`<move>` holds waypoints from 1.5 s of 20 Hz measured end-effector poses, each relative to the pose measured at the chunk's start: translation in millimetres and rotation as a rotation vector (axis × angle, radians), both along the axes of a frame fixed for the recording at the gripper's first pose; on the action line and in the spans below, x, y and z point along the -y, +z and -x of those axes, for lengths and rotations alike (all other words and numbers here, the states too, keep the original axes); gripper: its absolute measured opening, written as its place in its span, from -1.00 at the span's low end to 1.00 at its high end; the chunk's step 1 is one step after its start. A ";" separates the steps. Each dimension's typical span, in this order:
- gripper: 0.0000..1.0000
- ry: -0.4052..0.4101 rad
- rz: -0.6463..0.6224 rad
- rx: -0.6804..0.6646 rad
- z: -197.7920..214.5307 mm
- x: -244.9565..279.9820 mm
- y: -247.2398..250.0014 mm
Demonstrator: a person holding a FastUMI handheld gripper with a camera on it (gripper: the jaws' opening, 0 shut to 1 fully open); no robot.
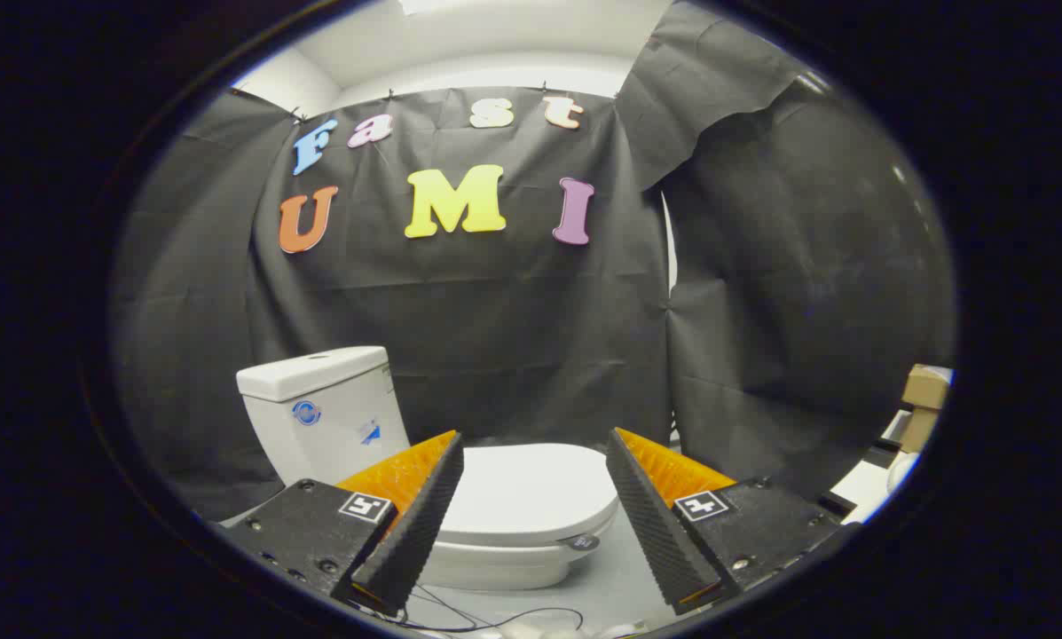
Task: Open the toilet lid.
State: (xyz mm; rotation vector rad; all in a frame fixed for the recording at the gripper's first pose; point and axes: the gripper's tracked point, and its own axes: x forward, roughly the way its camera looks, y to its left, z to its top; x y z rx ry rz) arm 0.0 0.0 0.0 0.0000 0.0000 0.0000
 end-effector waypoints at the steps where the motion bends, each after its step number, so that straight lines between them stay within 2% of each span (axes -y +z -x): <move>1: 1.00 0.000 0.000 -0.001 0.3 -0.5 -0.9; 18: 1.00 0.020 -0.008 0.009 -5.6 -12.2 10.2; 23: 1.00 0.045 -0.065 0.017 -36.2 -4.9 30.7; 27: 1.00 0.061 -0.169 -0.044 -75.6 21.8 26.1; 30: 1.00 0.071 -0.252 -0.114 -107.6 45.0 5.1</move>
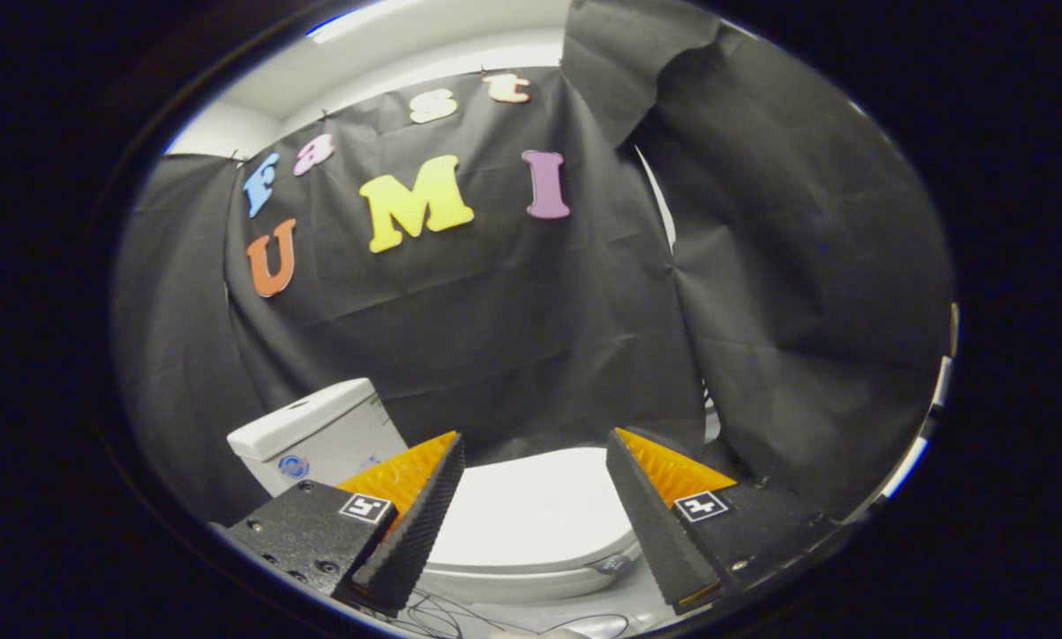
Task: Open the toilet lid.
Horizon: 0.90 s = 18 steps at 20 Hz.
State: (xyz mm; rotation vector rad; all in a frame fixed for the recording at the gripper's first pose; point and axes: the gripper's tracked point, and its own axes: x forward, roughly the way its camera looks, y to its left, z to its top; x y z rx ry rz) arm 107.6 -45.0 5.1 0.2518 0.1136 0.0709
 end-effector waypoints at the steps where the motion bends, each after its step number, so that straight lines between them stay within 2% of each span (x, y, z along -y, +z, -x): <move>1: 1.00 0.009 -0.032 -0.028 -10.3 8.2 -9.2; 8: 0.99 0.052 -0.346 -0.264 -42.8 45.7 -101.7; 15: 0.98 0.060 -0.500 -0.374 -49.2 53.8 -163.2; 18: 0.97 0.031 -0.558 -0.459 -48.2 56.9 -200.6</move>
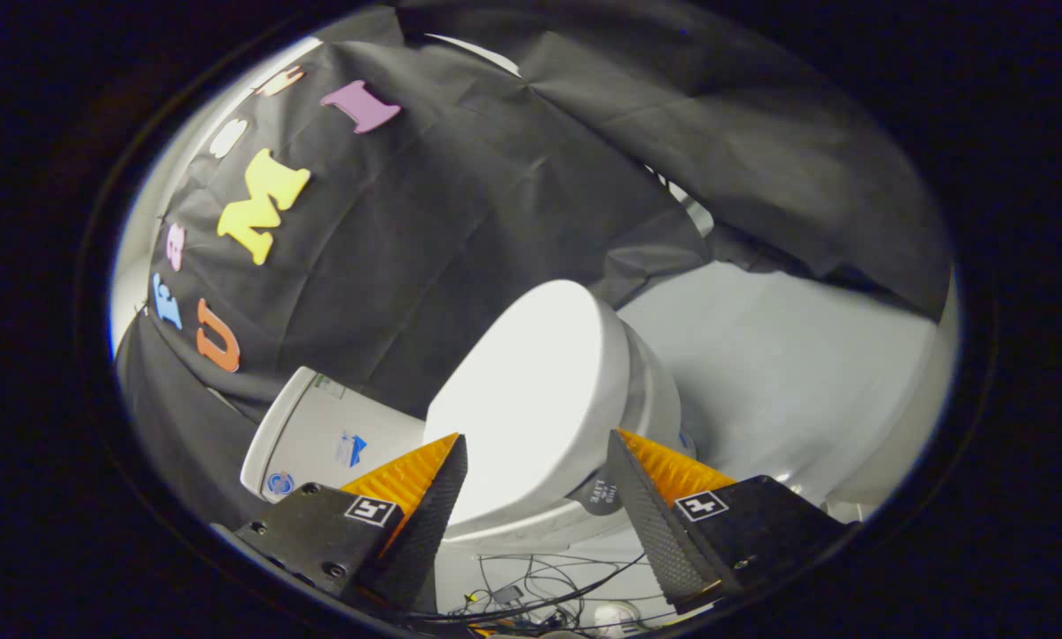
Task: Open the toilet lid.
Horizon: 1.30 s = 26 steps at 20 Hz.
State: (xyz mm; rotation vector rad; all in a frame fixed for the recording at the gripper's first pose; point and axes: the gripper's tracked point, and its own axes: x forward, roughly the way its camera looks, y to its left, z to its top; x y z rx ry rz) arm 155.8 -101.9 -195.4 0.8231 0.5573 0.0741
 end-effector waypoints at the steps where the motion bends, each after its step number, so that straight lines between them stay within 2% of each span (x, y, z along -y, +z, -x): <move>1: 0.97 -0.013 -0.023 -0.026 -0.2 2.0 -9.3; 7: 0.95 -0.006 -0.119 -0.118 7.9 -9.7 -47.3; 11: 0.80 -0.014 -0.119 -0.144 8.5 -8.2 -58.9; 17: 0.40 0.007 -0.154 -0.188 3.5 -15.3 -74.6; 20: 0.03 0.014 -0.164 -0.198 -0.6 -14.8 -76.0; 21: -0.04 0.013 -0.154 -0.202 -2.1 -15.3 -78.4; 23: -0.32 0.003 -0.144 -0.211 -2.3 -11.4 -81.2; 26: -0.56 -0.015 -0.221 -0.222 -1.2 -11.4 -74.6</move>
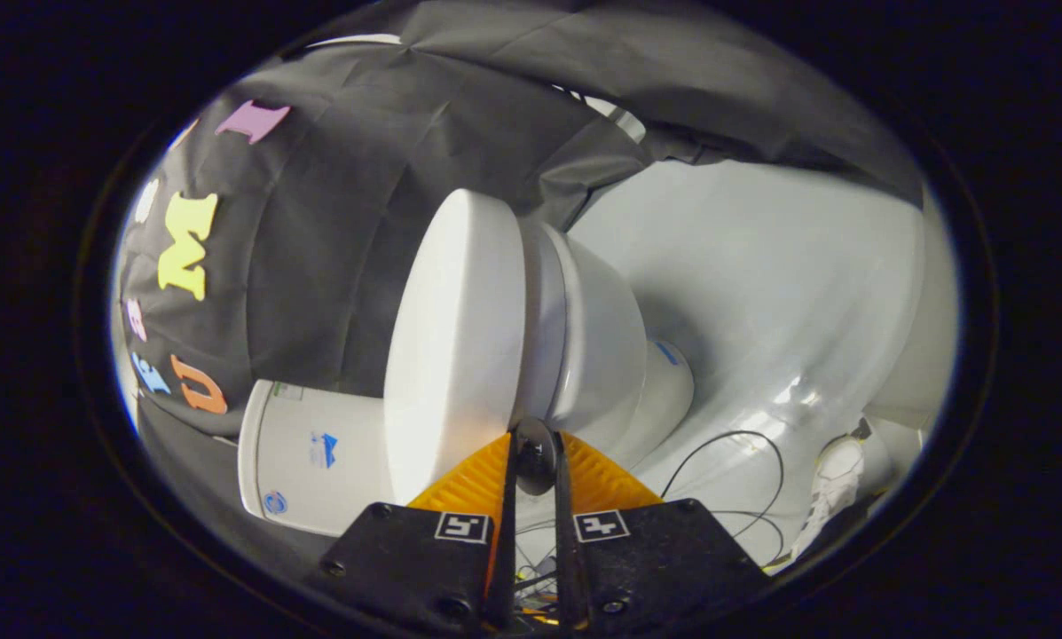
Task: Open the toilet lid.
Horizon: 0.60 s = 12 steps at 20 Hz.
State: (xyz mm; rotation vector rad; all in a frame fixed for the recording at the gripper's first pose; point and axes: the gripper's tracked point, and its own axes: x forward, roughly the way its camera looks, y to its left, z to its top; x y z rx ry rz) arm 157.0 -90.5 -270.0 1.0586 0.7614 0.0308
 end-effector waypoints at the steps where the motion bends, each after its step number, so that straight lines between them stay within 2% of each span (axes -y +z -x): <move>1: -0.61 -0.002 -0.009 -0.004 1.1 -1.5 0.5; 3: -0.74 0.006 0.019 -0.009 1.7 -4.6 -0.2; 12: -0.75 -0.034 0.098 -0.047 -1.9 -6.3 12.4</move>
